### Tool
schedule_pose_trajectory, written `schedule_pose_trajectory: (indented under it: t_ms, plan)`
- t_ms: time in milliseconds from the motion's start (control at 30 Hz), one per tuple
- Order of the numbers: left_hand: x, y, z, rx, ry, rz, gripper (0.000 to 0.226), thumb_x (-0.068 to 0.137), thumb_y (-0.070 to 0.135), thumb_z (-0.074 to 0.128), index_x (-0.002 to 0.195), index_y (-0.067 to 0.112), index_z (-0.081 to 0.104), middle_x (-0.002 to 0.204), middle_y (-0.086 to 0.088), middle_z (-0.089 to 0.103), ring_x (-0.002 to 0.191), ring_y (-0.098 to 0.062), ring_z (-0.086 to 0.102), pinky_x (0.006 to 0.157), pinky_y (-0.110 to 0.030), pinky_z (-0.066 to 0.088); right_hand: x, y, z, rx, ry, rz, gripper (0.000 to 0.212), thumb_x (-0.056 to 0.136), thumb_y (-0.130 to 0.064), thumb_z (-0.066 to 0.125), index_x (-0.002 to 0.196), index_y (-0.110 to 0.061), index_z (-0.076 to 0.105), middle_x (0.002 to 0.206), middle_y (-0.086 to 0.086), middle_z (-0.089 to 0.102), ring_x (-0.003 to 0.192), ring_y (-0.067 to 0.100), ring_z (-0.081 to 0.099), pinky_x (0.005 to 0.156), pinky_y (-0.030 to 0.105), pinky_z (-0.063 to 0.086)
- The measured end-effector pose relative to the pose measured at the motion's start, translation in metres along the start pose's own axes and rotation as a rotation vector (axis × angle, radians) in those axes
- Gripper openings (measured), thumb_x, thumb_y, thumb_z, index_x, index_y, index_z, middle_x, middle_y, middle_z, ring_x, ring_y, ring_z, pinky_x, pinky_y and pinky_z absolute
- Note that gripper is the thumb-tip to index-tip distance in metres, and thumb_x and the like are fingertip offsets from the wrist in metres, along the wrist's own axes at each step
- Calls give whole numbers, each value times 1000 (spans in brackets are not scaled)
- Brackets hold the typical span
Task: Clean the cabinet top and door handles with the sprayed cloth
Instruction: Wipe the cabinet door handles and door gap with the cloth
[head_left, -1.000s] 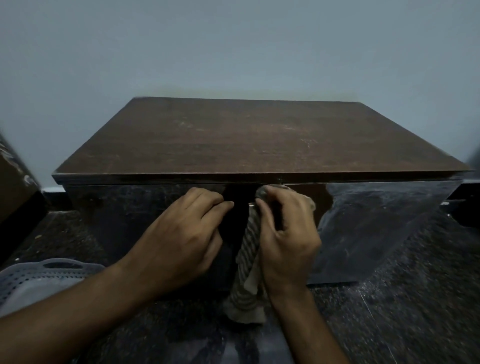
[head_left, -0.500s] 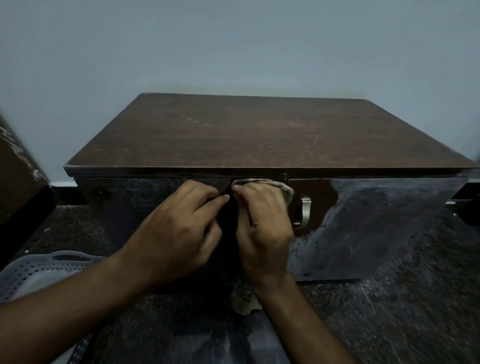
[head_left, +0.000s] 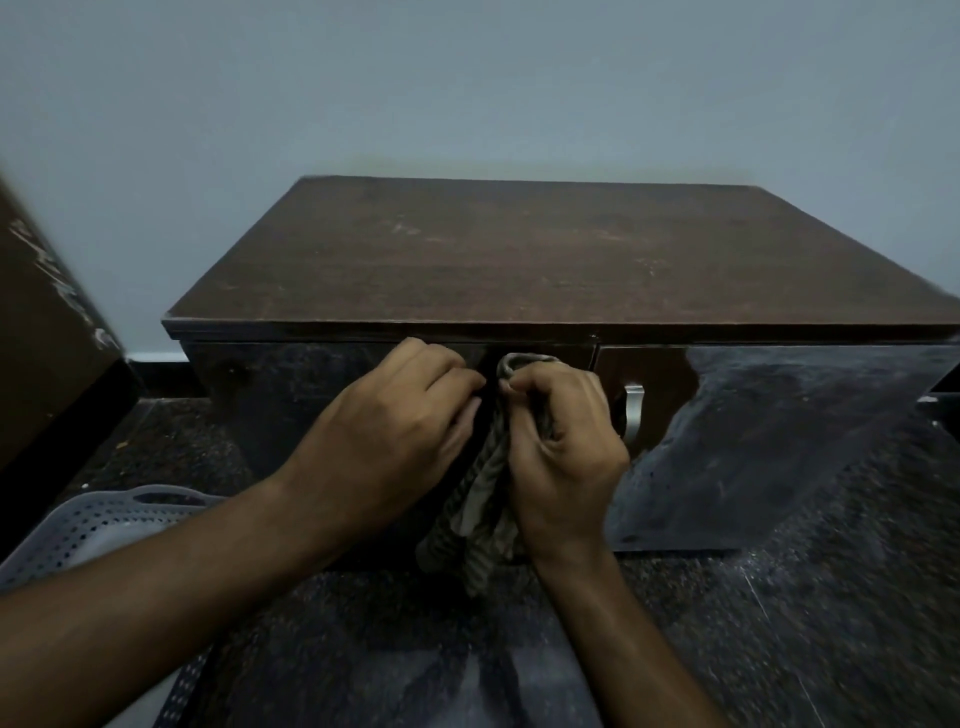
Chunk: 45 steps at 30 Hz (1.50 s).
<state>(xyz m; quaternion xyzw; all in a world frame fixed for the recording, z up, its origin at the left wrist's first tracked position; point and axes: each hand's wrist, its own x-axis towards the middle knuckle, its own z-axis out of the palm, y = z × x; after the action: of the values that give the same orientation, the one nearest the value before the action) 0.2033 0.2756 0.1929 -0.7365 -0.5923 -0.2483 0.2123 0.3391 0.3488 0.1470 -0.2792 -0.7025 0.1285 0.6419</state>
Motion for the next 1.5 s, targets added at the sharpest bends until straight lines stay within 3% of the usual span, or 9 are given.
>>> schedule_pose_trajectory:
  t_ms: [333, 500, 733, 867, 967, 1067, 1167, 1267, 1500]
  plan:
    - [-2, 14, 7, -48, -102, -81, 33, 97, 39, 54, 101, 11, 71, 91, -5, 67, 82, -24, 65, 71, -42, 55, 22, -16, -10, 302, 109, 397, 20, 77, -1, 81, 81, -15, 68, 78, -5, 69, 74, 7, 68, 70, 23, 55]
    - [-3, 20, 12, -147, -197, -210, 55, 89, 64, 43, 99, 19, 72, 84, 3, 66, 76, -18, 66, 66, -34, 56, 37, -25, -22, 536, 88, 514, 16, 74, 7, 80, 80, -2, 68, 70, -6, 69, 66, 3, 66, 64, 16, 53]
    - [6, 24, 3, -386, -57, -450, 19, 82, 42, 67, 75, 25, 70, 67, 13, 66, 62, -2, 62, 60, -19, 49, 35, -4, -56, 286, -87, 465, 39, 80, 4, 76, 114, -16, 73, 89, 11, 62, 76, 6, 59, 71, 14, 51]
    - [8, 37, -5, -587, -84, -540, 11, 84, 30, 73, 74, 27, 69, 65, 13, 68, 56, 0, 65, 55, -18, 52, 8, 1, -67, 58, -382, 423, 24, 83, -1, 71, 95, -20, 79, 87, -5, 58, 72, 7, 59, 59, 12, 44]
    - [12, 42, -7, -700, -76, -599, 13, 87, 20, 72, 74, 23, 70, 64, 10, 71, 53, -5, 68, 52, -18, 51, -9, -5, -66, 149, -448, 419, 14, 93, -15, 67, 101, -17, 78, 100, -9, 67, 94, 5, 65, 73, 16, 52]
    - [15, 39, -8, -881, -54, -689, 12, 91, 13, 68, 80, 14, 72, 69, -2, 75, 59, -17, 73, 60, -33, 59, -15, -8, -67, 385, -509, 601, 36, 90, -29, 66, 125, -18, 68, 119, -13, 70, 115, 0, 62, 91, 16, 51]
    - [14, 40, -6, -963, -104, -669, 9, 91, 10, 68, 88, 13, 76, 80, -2, 78, 70, -18, 75, 72, -42, 62, -20, -10, -60, 491, -396, 684, 37, 87, -15, 70, 124, -14, 68, 117, -9, 73, 113, 5, 66, 92, 19, 52]
    - [11, 37, 0, -637, -112, -389, 15, 89, 18, 71, 103, 22, 77, 89, 10, 76, 82, -1, 70, 78, -24, 56, -16, -10, -54, 383, -113, 677, 37, 82, -1, 74, 115, -19, 72, 104, -9, 77, 100, 6, 71, 85, 21, 56]
    - [3, 31, 14, -373, -150, -249, 24, 86, 31, 62, 104, 22, 75, 87, 11, 66, 75, 2, 56, 71, -15, 48, -12, 14, -33, -192, 144, 201, 37, 81, 6, 75, 116, -8, 72, 88, 10, 65, 73, 10, 59, 69, 7, 45]
